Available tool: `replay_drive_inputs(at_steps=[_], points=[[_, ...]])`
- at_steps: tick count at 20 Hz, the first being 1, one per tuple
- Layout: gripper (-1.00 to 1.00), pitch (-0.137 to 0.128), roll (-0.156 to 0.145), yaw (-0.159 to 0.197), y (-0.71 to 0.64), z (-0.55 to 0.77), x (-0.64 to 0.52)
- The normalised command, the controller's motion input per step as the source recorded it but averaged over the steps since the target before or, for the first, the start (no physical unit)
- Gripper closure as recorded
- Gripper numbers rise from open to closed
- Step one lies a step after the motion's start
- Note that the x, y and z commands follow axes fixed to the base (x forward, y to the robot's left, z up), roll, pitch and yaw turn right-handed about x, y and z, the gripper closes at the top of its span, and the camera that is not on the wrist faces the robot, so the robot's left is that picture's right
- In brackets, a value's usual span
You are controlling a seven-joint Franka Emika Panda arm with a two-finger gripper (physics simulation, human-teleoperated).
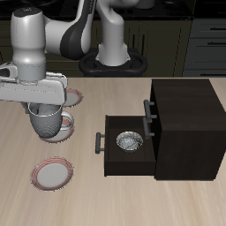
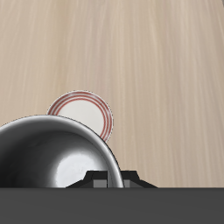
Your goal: Place the porcelain mug that is on the plate onto the farthest plate relative to the robot
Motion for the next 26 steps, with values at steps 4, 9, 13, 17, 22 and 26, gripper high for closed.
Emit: replay_drive_inputs(at_steps=[4, 9, 13, 17, 22, 26], points=[[1.0, 0.009, -0.034, -0.008, -0.23, -0.01, 0.38], [1.0, -0.021, 0.026, 0.003, 0.07, 0.03, 0.26], [1.0, -0.01, 0.056, 0.031, 0.2, -0.07, 0.35], [1.0, 0.0, 0.032, 0.014, 0.1, -0.08, 0.2], [1.0, 0.03, 0.026, -0.004, 0.12, -0.21, 0.22], [1.0, -0.002, 0.008, -0.014, 0.09, -0.09, 0.04]])
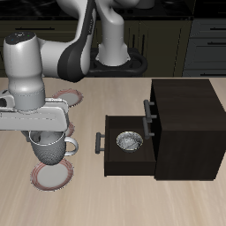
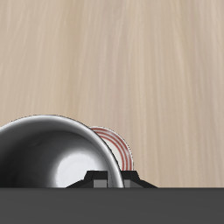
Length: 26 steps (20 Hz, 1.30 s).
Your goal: Place the porcelain mug that is on the plate onto the farthest plate relative to the robot
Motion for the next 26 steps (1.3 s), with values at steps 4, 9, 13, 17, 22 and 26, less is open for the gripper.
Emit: replay_drive_inputs(at_steps=[4, 9, 13, 17, 22, 26], points=[[1.0, 0.027, 0.04, 0.034, 0.31, -0.25, 0.11], [1.0, 0.02, 0.012, -0.01, 0.1, -0.24, 0.0], [1.0, 0.015, -0.011, 0.019, -0.09, -0.23, 0.05], [1.0, 0.007, -0.023, 0.012, -0.12, -0.15, 0.07], [1.0, 0.038, -0.044, -0.016, -0.17, -0.35, 0.02], [1.0, 0.013, -0.02, 0.021, 0.03, -0.19, 0.01]])
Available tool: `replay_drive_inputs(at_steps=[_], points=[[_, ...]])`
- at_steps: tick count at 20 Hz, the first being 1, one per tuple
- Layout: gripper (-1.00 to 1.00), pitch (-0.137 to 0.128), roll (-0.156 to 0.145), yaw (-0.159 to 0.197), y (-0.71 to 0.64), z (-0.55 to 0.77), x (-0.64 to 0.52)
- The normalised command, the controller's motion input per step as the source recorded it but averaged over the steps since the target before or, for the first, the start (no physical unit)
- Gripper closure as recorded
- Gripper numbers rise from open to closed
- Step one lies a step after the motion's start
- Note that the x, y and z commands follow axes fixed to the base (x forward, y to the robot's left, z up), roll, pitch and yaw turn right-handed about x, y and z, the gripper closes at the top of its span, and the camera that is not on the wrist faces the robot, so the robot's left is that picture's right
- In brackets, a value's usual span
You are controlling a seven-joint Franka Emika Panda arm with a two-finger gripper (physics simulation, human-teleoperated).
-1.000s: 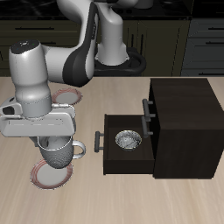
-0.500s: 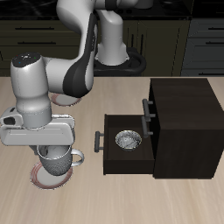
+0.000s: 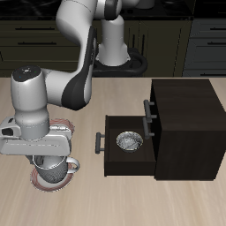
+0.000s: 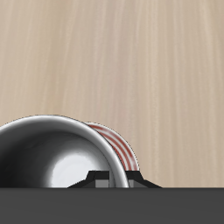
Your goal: Place the porcelain mug that is on the plate onto the farthest plate relative to the robot
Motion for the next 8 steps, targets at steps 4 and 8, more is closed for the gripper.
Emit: replay_drive_inputs(at_steps=[4, 8], points=[[-1.0, 0.022, -0.009, -0.004, -0.02, -0.13, -0.04], [-1.0, -0.008, 0.031, -0.003, 0.1, 0.07, -0.13]])
